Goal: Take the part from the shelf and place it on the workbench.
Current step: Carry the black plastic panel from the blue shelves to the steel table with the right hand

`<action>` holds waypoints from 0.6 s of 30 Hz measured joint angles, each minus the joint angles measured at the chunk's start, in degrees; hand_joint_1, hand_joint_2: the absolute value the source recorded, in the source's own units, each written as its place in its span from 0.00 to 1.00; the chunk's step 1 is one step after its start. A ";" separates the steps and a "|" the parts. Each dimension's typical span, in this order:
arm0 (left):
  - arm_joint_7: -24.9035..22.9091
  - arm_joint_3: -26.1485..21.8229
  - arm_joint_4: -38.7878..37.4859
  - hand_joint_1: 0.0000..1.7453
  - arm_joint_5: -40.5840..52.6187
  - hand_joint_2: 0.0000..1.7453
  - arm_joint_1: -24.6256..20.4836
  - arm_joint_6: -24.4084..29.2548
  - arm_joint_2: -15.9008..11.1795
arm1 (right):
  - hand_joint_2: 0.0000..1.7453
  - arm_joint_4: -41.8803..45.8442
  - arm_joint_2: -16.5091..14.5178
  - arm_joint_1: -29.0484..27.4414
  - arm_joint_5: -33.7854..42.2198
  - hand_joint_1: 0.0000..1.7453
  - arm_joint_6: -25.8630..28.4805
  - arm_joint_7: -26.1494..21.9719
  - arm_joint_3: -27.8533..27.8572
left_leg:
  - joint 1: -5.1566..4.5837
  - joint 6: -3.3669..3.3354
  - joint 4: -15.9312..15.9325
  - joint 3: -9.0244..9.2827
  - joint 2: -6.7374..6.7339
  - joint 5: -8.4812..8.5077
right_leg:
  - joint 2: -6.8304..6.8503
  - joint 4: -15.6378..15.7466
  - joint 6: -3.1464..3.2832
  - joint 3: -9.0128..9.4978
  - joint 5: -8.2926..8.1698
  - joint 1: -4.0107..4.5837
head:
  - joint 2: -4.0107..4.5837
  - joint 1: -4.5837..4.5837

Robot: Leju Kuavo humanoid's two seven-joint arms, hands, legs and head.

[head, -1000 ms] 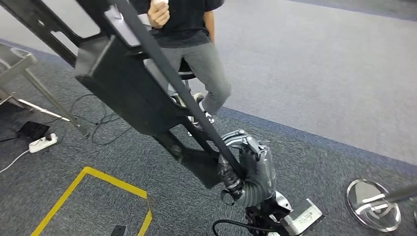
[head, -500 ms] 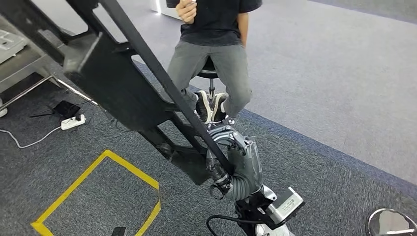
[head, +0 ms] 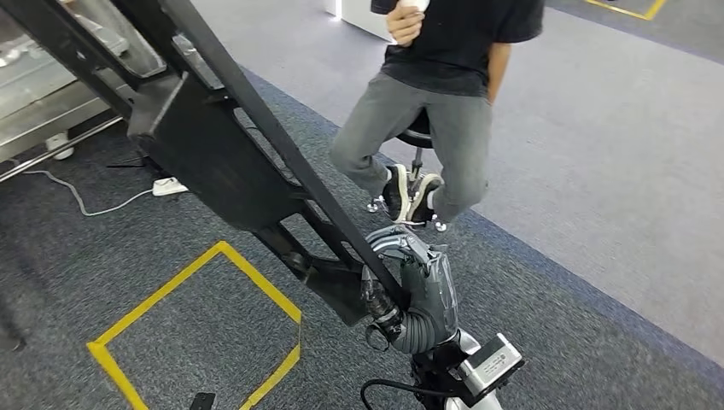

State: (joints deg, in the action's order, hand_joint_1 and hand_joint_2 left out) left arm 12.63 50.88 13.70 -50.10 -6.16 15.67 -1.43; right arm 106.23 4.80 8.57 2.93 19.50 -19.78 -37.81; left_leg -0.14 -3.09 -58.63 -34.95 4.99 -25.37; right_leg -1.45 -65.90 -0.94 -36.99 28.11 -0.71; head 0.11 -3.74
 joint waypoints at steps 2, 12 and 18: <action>-0.05 0.01 0.00 0.00 0.18 1.00 -0.07 -0.10 0.07 | 1.00 0.05 0.02 -0.08 -0.26 1.00 0.12 0.03 0.00 | 0.11 0.57 -0.63 -0.33 1.32 -0.33 | -2.14 4.96 0.19 2.12 -1.84 -0.14 | 0.00 -0.03; -0.02 0.03 -0.11 0.00 0.70 1.00 0.07 -0.76 0.05 | 1.00 0.23 0.03 -0.44 -1.02 1.00 0.16 0.58 0.00 | 0.99 3.76 -14.83 -8.33 -4.43 -6.32 | 3.49 7.52 2.10 4.13 -1.81 -0.01 | 0.00 -0.64; -0.33 0.04 -0.15 0.00 0.62 1.00 -0.08 -0.75 0.06 | 1.00 0.21 0.03 -0.38 -1.09 1.00 -0.09 0.78 0.00 | 0.74 2.98 -0.36 -1.01 -8.49 -0.11 | 6.74 7.17 0.57 4.95 -0.68 0.26 | 0.00 -0.54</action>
State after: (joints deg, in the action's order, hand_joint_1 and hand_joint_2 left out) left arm 12.31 50.93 13.55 -49.48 -6.24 14.92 -1.37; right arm 106.44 4.83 8.19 1.84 19.41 -19.00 -37.81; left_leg 0.59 -0.10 -58.99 -35.96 -3.50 -25.49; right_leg 5.29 -58.73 -0.36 -32.03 27.43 -0.45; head 0.11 -4.28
